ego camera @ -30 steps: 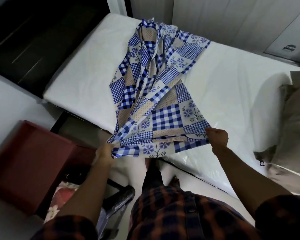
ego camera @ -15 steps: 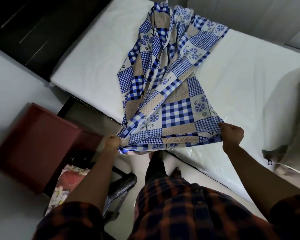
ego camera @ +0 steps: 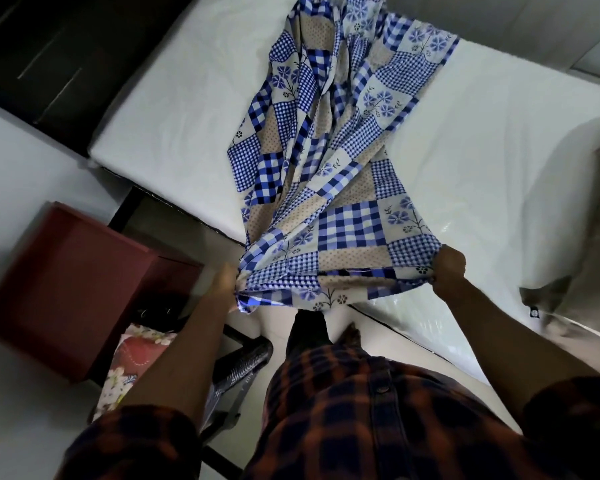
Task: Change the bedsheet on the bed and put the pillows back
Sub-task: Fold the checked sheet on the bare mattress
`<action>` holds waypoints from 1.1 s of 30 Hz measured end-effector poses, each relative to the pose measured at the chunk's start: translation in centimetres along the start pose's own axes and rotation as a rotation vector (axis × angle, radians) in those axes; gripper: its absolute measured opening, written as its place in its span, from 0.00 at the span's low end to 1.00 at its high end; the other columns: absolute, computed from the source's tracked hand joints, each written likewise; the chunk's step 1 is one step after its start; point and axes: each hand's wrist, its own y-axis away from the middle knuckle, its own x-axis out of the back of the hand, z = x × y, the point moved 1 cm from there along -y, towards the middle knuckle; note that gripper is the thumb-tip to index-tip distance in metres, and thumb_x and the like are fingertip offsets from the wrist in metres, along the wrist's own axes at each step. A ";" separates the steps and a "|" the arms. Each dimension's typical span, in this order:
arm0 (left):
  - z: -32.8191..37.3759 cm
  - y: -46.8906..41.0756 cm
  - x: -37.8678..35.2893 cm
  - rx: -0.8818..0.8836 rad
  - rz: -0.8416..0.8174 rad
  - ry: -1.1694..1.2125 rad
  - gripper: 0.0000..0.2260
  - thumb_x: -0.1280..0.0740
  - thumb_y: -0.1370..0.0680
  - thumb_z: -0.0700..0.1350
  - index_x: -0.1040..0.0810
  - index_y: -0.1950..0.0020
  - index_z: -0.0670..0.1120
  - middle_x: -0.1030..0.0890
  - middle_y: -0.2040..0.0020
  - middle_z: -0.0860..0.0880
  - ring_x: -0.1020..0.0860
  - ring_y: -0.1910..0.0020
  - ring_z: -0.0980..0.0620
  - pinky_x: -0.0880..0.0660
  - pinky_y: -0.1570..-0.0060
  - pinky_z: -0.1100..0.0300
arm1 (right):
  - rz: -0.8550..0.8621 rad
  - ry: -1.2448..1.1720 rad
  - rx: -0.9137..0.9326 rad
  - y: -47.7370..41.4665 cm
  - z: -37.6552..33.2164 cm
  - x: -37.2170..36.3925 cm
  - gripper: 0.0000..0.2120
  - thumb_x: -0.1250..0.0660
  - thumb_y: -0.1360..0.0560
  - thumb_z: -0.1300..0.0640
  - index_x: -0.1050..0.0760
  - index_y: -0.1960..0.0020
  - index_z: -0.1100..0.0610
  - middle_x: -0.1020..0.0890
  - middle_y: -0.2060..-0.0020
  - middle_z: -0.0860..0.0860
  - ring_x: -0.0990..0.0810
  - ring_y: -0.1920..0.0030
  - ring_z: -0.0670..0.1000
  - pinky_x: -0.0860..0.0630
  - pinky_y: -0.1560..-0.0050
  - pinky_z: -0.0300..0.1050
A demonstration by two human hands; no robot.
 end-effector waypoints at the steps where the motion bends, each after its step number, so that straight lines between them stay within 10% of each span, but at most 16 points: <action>1: 0.5 0.3 -0.5 -0.050 0.007 -0.040 0.19 0.47 0.19 0.46 0.22 0.39 0.40 0.20 0.42 0.38 0.18 0.51 0.38 0.23 0.56 0.50 | 0.007 -0.125 0.005 0.0 -0.3 -0.1 0.13 0.41 0.21 0.64 0.27 0.63 0.55 0.23 0.61 0.56 0.26 0.66 0.51 0.35 0.81 0.34; 5: 2.9 2.5 -2.3 -0.367 0.215 -0.340 0.11 0.37 0.18 0.51 0.26 0.55 0.45 0.20 0.40 0.42 0.23 0.47 0.45 0.28 0.50 0.56 | 0.047 -0.192 0.101 0.6 -2.6 -0.4 0.07 0.37 0.23 0.56 0.22 0.58 0.54 0.20 0.55 0.52 0.21 0.55 0.54 0.32 0.66 0.41; 9: 1.9 2.9 -2.8 -0.782 0.285 -0.608 0.07 0.33 0.20 0.43 0.28 0.44 0.43 0.24 0.49 0.44 0.23 0.48 0.44 0.34 0.54 0.60 | -0.108 0.451 0.558 1.6 -2.5 -0.2 0.17 0.41 0.18 0.53 0.29 0.30 0.43 0.20 0.44 0.49 0.20 0.47 0.53 0.23 0.48 0.46; 12: -1.4 1.2 -1.9 -0.979 0.136 -0.969 0.13 0.38 0.19 0.39 0.31 0.35 0.44 0.22 0.50 0.40 0.22 0.55 0.42 0.29 0.55 0.54 | -0.282 0.977 0.465 1.1 0.2 -0.1 0.18 0.41 0.19 0.53 0.24 0.31 0.44 0.22 0.32 0.53 0.22 0.36 0.59 0.26 0.36 0.51; 21: -4.6 -0.7 -3.0 -0.686 -0.284 -1.971 0.05 0.36 0.23 0.43 0.21 0.51 0.50 0.20 0.56 0.45 0.19 0.51 0.44 0.33 0.59 0.55 | -0.359 1.008 0.150 2.0 5.4 -1.4 0.22 0.37 0.22 0.50 0.26 0.30 0.55 0.24 0.32 0.60 0.24 0.34 0.63 0.27 0.36 0.53; 26: 2.4 -4.4 -5.8 -0.081 -0.229 -0.851 0.07 0.37 0.19 0.35 0.20 0.52 0.39 0.23 0.61 0.46 0.25 0.64 0.53 0.25 0.67 0.66 | -0.268 0.593 -0.078 -0.3 1.9 -4.7 0.30 0.37 0.28 0.45 0.24 0.34 0.63 0.22 0.36 0.64 0.22 0.37 0.64 0.24 0.42 0.51; 33: 36.5 -3.0 -19.5 -0.483 -0.200 -0.179 0.09 0.33 0.21 0.45 0.18 0.45 0.42 0.19 0.52 0.40 0.20 0.62 0.44 0.23 0.67 0.58 | -0.116 -0.215 0.305 -5.7 -31.3 -12.3 0.21 0.44 0.19 0.70 0.28 0.28 0.64 0.21 0.38 0.64 0.18 0.53 0.58 0.24 0.64 0.33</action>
